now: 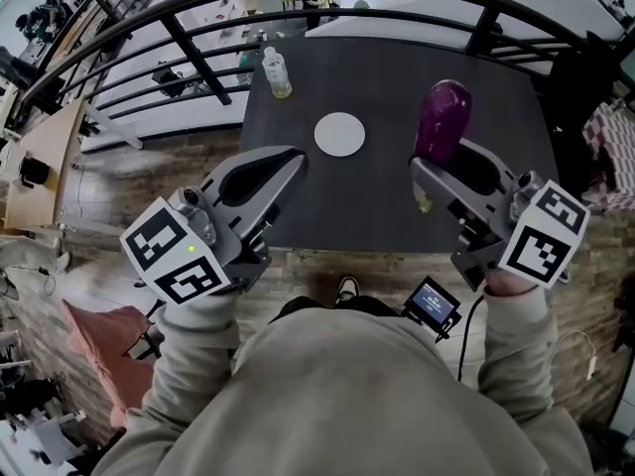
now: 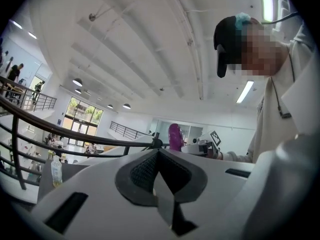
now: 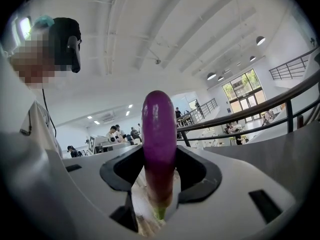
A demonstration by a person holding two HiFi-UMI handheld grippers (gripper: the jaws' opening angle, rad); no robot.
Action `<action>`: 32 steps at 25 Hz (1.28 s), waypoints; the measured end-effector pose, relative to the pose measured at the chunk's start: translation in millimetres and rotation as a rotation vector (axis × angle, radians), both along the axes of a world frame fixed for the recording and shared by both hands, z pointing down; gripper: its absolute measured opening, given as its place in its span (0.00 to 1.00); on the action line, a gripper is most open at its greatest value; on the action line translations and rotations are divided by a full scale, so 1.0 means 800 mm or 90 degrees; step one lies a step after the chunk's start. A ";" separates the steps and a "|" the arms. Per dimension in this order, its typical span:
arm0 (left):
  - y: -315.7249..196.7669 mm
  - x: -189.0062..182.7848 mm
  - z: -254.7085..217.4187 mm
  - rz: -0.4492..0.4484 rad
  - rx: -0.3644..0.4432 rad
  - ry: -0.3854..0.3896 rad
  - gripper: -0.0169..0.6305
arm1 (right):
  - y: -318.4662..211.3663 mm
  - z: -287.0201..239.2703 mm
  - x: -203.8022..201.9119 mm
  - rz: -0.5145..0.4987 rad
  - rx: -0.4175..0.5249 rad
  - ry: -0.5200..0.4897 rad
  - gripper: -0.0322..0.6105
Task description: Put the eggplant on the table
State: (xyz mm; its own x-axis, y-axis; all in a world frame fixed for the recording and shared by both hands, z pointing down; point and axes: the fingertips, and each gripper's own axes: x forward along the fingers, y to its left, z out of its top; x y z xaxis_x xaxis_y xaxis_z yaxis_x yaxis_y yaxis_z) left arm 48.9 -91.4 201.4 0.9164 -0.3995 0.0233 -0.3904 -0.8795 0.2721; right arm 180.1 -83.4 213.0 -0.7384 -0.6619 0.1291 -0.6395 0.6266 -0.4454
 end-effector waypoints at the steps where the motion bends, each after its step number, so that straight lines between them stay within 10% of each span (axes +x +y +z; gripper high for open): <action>1: -0.007 -0.006 0.002 -0.007 -0.007 -0.002 0.04 | -0.006 0.002 -0.001 -0.002 -0.003 -0.003 0.38; 32: -0.186 -0.040 0.002 0.058 -0.012 0.029 0.04 | -0.174 -0.012 -0.059 0.020 -0.011 0.046 0.38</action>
State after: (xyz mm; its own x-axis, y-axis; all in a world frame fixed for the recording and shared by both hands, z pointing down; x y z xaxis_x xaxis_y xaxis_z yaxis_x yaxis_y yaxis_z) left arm 16.7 -240.0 202.9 0.9493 -0.3140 -0.0126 -0.2955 -0.9056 0.3044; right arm 132.7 -222.5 203.0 -0.7063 -0.6813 0.1926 -0.6889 0.5987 -0.4085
